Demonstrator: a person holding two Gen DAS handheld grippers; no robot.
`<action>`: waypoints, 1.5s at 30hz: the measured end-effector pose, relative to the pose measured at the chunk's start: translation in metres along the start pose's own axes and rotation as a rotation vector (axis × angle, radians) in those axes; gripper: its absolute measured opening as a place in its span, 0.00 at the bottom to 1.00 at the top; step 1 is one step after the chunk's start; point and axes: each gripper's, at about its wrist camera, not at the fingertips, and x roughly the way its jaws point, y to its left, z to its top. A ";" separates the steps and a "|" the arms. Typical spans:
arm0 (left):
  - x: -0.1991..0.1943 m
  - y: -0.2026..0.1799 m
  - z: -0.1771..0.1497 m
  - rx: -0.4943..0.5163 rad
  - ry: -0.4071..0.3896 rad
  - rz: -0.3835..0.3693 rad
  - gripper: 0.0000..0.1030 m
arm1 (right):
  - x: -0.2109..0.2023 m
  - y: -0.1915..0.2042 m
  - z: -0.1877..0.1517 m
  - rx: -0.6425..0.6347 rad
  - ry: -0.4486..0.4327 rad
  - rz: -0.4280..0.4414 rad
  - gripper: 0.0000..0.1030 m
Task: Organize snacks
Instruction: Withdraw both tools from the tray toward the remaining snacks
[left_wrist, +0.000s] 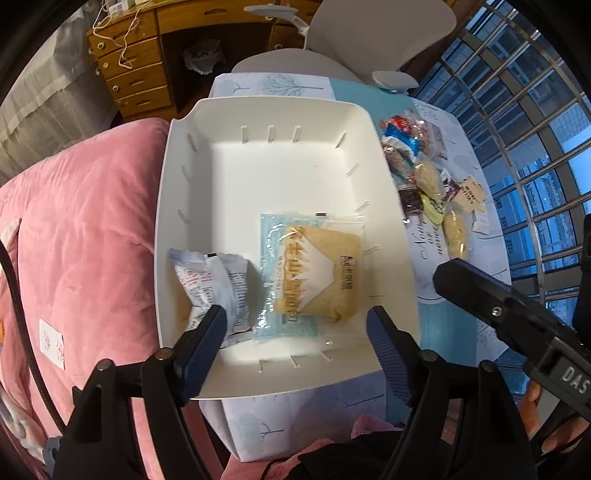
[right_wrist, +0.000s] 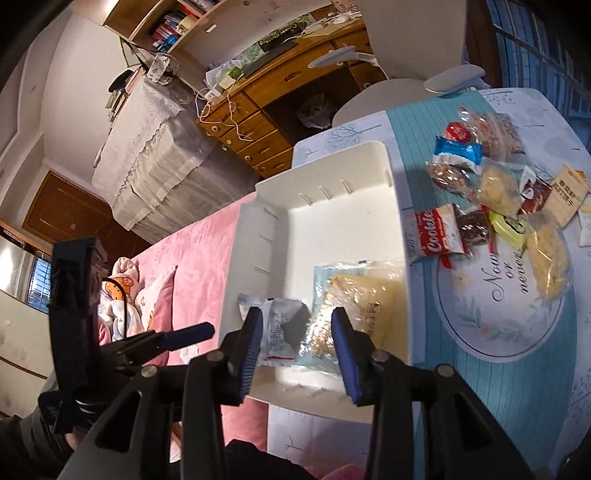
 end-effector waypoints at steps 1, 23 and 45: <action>-0.002 -0.004 -0.003 0.000 -0.014 -0.008 0.79 | -0.003 -0.003 -0.002 0.006 -0.007 -0.005 0.41; 0.013 -0.132 -0.011 -0.047 -0.106 -0.071 0.83 | -0.082 -0.132 -0.018 0.021 -0.128 -0.213 0.54; 0.079 -0.235 0.019 -0.212 -0.153 -0.055 0.89 | -0.101 -0.235 0.018 -0.200 -0.208 -0.386 0.56</action>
